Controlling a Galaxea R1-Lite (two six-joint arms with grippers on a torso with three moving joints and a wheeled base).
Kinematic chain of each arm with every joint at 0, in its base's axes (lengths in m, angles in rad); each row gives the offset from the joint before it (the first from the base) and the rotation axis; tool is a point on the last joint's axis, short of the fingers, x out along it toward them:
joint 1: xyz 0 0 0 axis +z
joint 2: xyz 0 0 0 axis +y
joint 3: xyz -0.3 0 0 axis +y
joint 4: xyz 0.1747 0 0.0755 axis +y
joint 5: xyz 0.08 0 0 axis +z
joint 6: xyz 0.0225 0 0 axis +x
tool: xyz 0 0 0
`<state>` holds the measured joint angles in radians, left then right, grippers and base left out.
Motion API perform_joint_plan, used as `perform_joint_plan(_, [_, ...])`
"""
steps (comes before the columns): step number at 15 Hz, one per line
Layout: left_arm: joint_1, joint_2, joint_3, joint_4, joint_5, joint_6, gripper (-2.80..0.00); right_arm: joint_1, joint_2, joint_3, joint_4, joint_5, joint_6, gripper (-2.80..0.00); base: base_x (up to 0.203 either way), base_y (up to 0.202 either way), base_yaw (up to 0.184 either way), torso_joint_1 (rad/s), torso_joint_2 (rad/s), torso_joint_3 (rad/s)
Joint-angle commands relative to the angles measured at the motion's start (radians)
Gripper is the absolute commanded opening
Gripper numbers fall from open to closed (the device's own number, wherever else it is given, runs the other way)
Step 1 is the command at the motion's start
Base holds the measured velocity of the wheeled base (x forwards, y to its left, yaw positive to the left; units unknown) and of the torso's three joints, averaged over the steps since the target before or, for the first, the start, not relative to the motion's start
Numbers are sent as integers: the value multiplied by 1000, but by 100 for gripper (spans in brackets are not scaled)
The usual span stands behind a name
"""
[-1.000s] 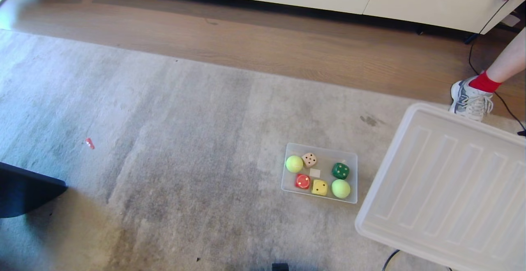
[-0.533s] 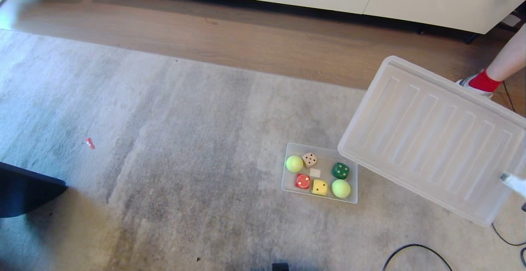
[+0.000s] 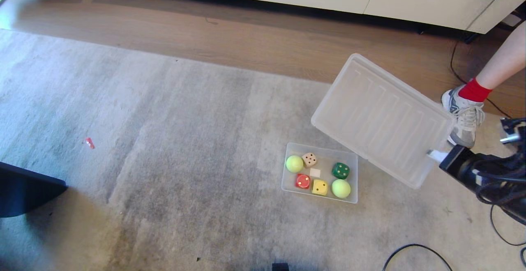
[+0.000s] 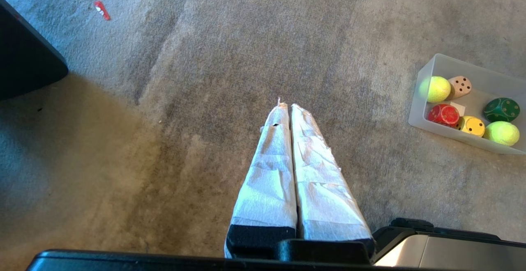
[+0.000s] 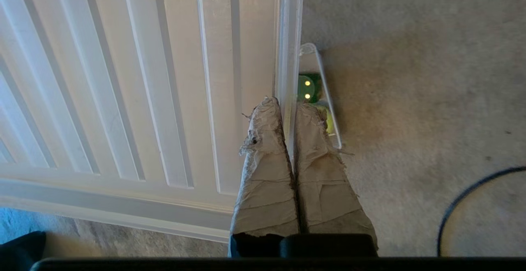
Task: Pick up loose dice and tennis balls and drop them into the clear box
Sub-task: Close the lid
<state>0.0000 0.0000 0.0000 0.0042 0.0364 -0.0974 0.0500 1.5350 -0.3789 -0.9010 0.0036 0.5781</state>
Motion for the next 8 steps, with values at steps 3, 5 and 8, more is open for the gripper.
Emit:
perform_joint_plan(3, [0, 0, 0, 0, 0, -1, -280, 19, 274, -31, -152, 47, 10, -280, 0, 0, 0, 0, 0, 0])
perform_joint_plan(5, [0, 0, 0, 0, 0, -1, -280, 23, 278, -31, -201, 77, 38, -280, 0, 0, 0, 0, 0, 0])
perform_joint_plan(8, [0, 0, 0, 0, 0, -1, -280, 1, 130, -16, -197, 110, 47, -280, 0, 0, 0, 0, 0, 0])
